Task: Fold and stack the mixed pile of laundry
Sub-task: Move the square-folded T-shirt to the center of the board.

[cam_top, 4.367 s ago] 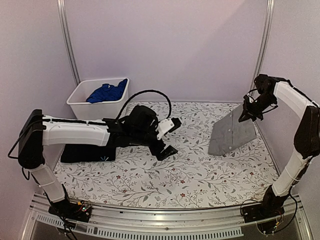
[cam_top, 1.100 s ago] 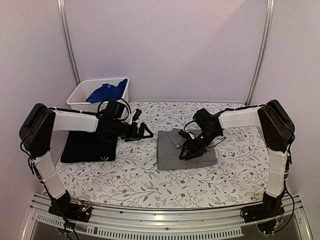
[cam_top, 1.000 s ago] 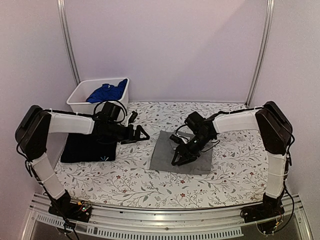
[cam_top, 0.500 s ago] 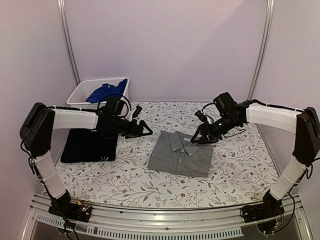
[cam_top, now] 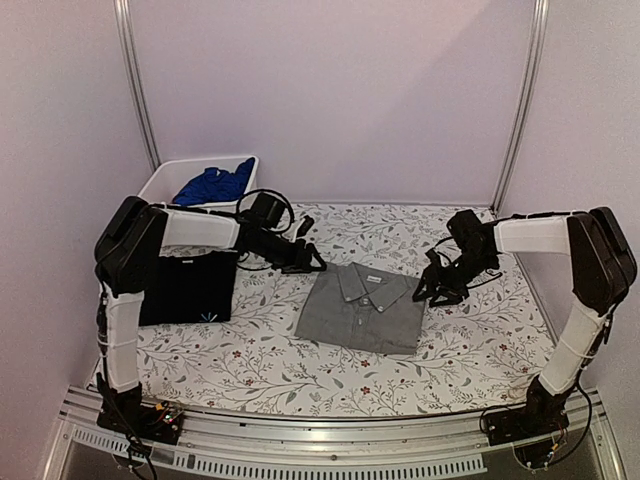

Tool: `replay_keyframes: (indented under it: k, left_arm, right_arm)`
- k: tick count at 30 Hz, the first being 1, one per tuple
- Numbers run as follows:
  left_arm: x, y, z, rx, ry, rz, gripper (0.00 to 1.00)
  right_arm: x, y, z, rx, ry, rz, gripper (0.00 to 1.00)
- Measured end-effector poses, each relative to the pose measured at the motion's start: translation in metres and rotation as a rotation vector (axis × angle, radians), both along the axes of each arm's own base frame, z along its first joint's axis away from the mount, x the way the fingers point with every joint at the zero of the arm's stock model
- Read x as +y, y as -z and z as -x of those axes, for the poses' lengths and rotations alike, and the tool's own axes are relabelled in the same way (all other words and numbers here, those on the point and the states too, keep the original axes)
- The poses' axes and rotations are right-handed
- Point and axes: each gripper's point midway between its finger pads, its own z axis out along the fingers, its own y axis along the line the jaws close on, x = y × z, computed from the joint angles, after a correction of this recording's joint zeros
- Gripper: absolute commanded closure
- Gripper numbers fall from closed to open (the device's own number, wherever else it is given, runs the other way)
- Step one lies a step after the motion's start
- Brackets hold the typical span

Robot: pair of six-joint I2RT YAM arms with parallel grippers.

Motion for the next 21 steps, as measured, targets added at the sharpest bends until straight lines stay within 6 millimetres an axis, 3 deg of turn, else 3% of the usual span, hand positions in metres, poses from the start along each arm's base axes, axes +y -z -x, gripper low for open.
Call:
replay_keyframes:
  k: [6, 9, 16, 21]
  left_arm:
    - [-0.005, 0.015, -0.013, 0.019, -0.010, -0.032, 0.47]
    - [-0.005, 0.020, -0.016, 0.027, -0.017, -0.049, 0.53]
    - [-0.005, 0.022, -0.015, 0.035, -0.012, -0.053, 0.79]
    - [-0.007, 0.020, -0.013, 0.035, 0.007, -0.042, 0.90]
  right_arm:
    - [-0.004, 0.016, -0.005, 0.031, 0.018, 0.010, 0.45]
    - [-0.006, 0.020, -0.009, 0.040, 0.027, 0.011, 0.45]
    - [0.000, 0.017, -0.017, 0.033, 0.016, -0.021, 0.69]
    - [0.009, 0.004, -0.026, -0.001, -0.005, -0.068, 0.83]
